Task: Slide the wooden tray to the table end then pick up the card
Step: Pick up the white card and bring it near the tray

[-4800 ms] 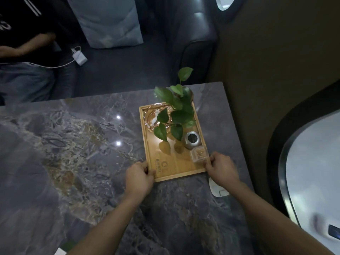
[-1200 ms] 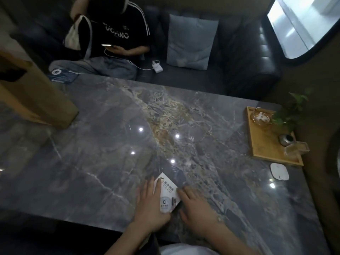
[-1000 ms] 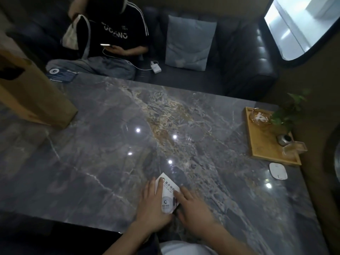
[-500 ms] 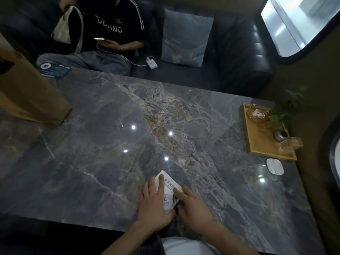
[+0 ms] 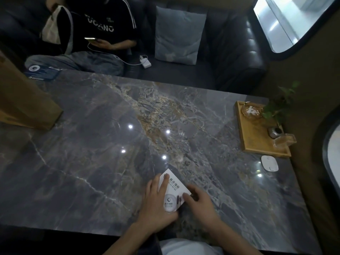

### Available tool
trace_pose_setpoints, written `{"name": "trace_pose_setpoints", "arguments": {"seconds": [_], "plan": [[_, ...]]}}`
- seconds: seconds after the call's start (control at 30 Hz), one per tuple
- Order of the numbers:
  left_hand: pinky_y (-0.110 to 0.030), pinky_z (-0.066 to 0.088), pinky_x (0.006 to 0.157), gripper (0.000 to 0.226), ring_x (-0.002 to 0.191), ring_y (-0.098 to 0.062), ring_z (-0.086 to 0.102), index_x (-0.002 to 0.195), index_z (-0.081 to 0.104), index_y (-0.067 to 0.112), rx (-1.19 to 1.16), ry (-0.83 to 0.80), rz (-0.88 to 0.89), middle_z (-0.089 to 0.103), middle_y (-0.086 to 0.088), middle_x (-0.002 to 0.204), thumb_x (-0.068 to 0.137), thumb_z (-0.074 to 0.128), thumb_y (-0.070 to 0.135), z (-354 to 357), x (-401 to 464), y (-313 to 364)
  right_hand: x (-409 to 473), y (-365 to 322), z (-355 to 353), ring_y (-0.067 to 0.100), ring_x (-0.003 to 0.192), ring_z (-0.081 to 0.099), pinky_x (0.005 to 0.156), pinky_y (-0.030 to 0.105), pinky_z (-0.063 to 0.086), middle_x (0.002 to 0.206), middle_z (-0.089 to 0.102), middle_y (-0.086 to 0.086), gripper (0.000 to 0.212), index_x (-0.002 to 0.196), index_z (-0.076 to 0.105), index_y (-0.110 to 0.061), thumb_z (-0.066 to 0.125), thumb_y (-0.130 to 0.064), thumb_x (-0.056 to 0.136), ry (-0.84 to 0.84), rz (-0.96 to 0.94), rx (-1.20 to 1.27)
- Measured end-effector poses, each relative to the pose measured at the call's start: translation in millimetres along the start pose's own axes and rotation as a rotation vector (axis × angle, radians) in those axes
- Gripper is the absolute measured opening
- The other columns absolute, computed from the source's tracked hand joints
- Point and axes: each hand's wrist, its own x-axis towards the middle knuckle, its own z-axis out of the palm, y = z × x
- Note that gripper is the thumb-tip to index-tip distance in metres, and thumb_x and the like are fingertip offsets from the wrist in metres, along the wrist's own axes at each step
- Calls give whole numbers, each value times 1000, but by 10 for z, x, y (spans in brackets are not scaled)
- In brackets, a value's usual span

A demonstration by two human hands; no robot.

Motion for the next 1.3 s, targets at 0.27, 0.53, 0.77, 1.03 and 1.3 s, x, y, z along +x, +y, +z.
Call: {"name": "trace_pose_setpoints", "arguments": {"seconds": [0.27, 0.53, 0.77, 1.03, 1.3], "plan": [[-24, 21, 116, 110, 136, 8, 10, 149, 21, 37, -201, -34, 111, 12, 31, 148, 56, 74, 61, 16, 147, 413, 57, 190, -493, 27, 93, 73, 90, 53, 56, 99, 78, 8, 28, 110, 70, -12, 75, -17, 83, 40, 127, 225], [-30, 46, 100, 87, 123, 1, 45, 136, 41, 45, -441, 32, -47, 43, 24, 134, 61, 84, 48, 239, 388, 860, 54, 370, -1159, 24, 80, 74, 66, 31, 61, 91, 78, 12, 22, 108, 66, -3, 69, 0, 86, 55, 155, 451], [-28, 57, 85, 52, 101, 2, 64, 108, 62, 37, -602, -8, -151, 63, 11, 116, 65, 89, 21, 570, 562, 1250, 11, 628, -1715, 27, 85, 72, 72, 35, 61, 99, 77, 16, 24, 110, 64, -1, 67, 2, 86, 106, 188, 580], [-16, 55, 67, 36, 87, -9, 72, 92, 70, 21, -711, -35, -210, 76, 2, 94, 73, 77, -9, 884, 789, 1846, -62, 883, -2274, 30, 87, 71, 73, 38, 59, 102, 76, 20, 20, 107, 64, -1, 65, 4, 87, 193, 222, 692], [-18, 57, 68, 30, 90, -12, 71, 90, 70, 21, -786, -108, -239, 75, -1, 95, 80, 72, -8, 1186, 1003, 2383, -110, 1098, -2758, 24, 88, 73, 74, 32, 58, 101, 76, 18, 20, 104, 66, -2, 66, 5, 86, 303, 198, 694]]}}
